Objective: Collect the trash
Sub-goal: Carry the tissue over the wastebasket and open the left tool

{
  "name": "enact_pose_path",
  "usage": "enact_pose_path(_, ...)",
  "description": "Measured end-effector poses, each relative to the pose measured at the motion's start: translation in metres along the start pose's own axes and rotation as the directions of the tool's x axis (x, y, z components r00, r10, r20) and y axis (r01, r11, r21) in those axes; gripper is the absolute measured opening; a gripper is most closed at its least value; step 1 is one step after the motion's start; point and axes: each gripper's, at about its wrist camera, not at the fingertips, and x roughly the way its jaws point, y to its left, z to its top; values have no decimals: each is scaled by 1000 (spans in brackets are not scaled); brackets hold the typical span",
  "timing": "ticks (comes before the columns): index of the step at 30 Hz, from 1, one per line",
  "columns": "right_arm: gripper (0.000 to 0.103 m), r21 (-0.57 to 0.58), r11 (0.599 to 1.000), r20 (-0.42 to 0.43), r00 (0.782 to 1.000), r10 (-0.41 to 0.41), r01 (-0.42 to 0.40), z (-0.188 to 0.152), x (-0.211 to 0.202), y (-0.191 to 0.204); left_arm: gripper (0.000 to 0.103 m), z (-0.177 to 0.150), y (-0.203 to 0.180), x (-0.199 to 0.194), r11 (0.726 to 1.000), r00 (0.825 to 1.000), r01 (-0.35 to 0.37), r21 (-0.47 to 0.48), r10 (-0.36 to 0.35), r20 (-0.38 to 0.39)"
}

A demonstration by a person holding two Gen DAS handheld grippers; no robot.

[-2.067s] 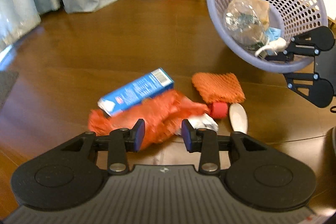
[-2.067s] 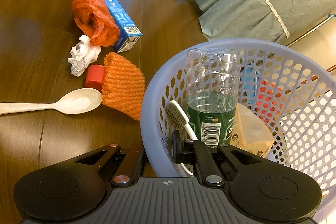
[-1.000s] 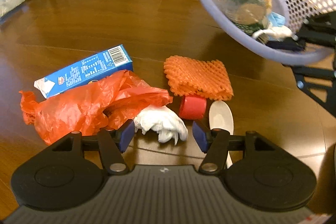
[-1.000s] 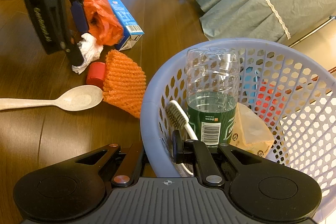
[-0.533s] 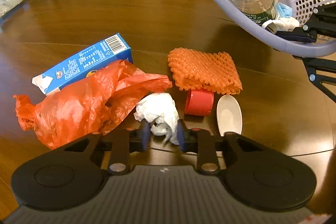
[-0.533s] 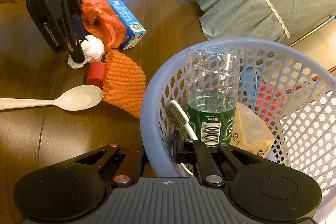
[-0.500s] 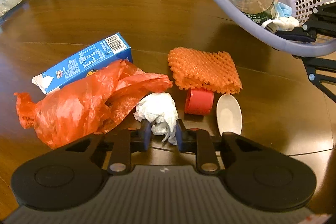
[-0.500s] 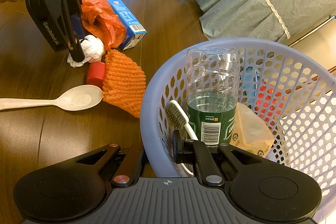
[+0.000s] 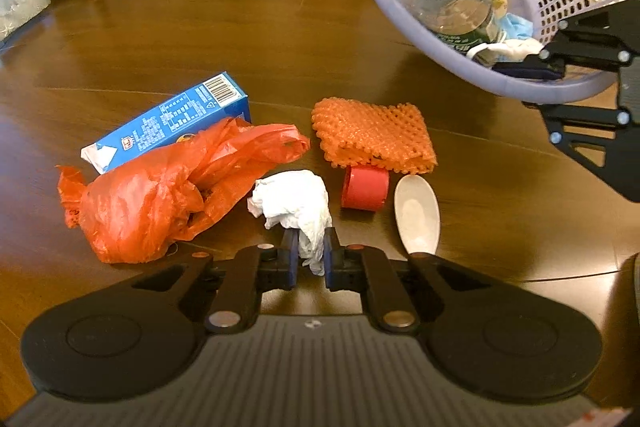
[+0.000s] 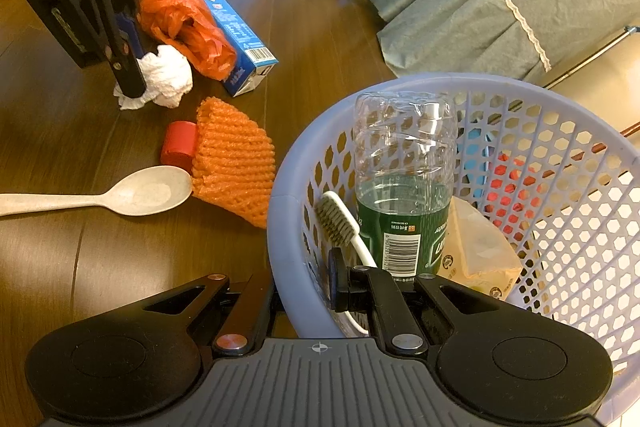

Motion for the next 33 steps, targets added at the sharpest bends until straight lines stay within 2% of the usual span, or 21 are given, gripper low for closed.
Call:
enact_pose_path(6,4,0,1000,2,1000,-1,1,0,0,0,9,-4,-8,-23,999,999,29,19,-30,20)
enact_pose_path(11,4,0,1000,1,1000,-1,1,0,0,0,9,6,-10,-48,999,997,43,29,-45,65)
enact_pose_path(20,4,-2,1000,1,1000,-1,1,0,0,-1,9,54,-13,-91,997,978,62,49,-71,195)
enact_pose_path(26,4,-5,1000,1,1000,-1,1,-1,0,-2,9,81,-25,-100,993,965,96,72,-111,239)
enact_pose_path(33,4,-3,1000,1,1000,-1,1,-1,0,-1,9,96,-41,-95,985,959,129,113,-153,240)
